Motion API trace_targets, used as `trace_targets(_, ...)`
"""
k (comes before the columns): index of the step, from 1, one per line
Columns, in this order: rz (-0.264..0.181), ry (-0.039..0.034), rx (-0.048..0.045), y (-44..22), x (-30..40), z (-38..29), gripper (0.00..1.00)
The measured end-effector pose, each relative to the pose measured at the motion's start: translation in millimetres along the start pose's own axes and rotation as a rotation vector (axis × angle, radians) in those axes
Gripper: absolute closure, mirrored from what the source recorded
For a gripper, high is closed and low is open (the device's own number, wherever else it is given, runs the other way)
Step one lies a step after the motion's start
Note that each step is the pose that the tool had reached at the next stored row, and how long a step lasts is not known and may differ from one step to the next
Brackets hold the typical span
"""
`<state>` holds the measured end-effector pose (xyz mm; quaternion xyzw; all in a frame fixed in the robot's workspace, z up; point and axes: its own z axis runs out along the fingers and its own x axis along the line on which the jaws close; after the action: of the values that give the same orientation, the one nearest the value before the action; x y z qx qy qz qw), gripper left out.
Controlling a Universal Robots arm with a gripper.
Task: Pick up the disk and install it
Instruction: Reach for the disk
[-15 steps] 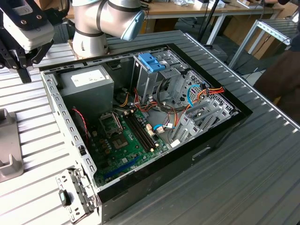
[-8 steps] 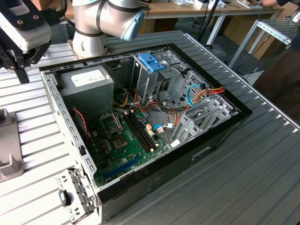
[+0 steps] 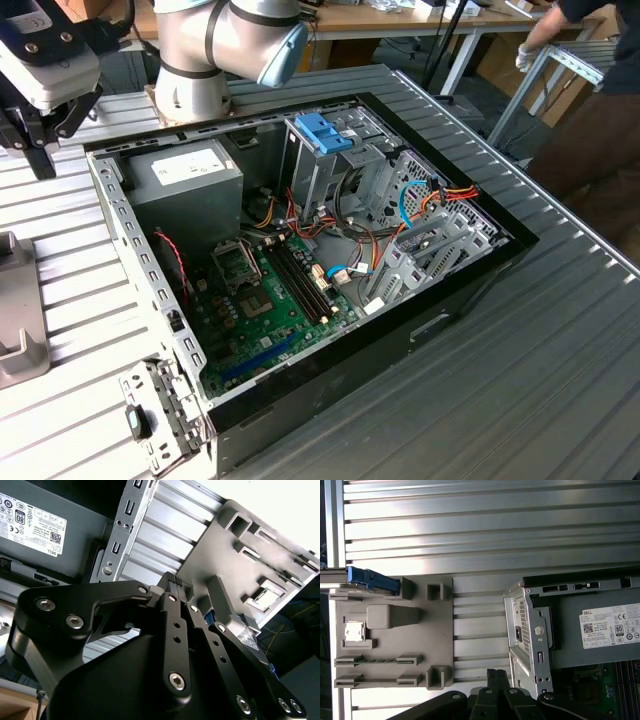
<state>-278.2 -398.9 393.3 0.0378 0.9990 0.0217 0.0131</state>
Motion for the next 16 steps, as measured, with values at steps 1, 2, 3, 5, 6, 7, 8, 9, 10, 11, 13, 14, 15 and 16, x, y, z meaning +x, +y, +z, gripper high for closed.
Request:
trace_targets(1, 0.0, 0.0001, 0.0, 0.0, 0.5, -0.1, 0.9)
trace_targets(2, 0.0, 0.0, -0.0001, -0.1, 0.8, 0.0, 0.9)
trace_targets(3, 0.0, 0.0, 0.0, -0.1, 1.6, 0.0, 0.9)
trace_targets(5, 0.0, 0.0, 0.0, -0.3, 3.5, -0.1, 0.9)
trace_targets(6, 0.0, 0.0, 0.0, -0.3, 4.1, -0.1, 0.9)
trace_targets(7, 0.0, 0.0, 0.0, -0.4, 4.8, -0.1, 0.9)
trace_targets(8, 0.0, 0.0, 0.0, -0.4, 5.4, -0.1, 0.9)
trace_targets(9, 0.0, 0.0, 0.0, -0.4, 5.8, -0.2, 0.9)
trace_targets(10, 0.0, 0.0, 0.0, -0.5, 6.2, -0.2, 0.9)
trace_targets(11, 0.0, 0.0, -0.0001, -0.5, 6.7, -0.2, 0.9)
trace_targets(13, 0.0, 0.0, 0.0, -0.5, 7.5, -0.2, 0.9)
trace_targets(14, 0.0, 0.0, 0.0, -0.6, 8.0, -0.2, 0.9)
trace_targets(15, 0.0, 0.0, 0.0, -0.6, 8.3, -0.2, 0.9)
trace_targets(16, 0.0, 0.0, 0.0, -0.7, 8.9, -0.3, 0.9)
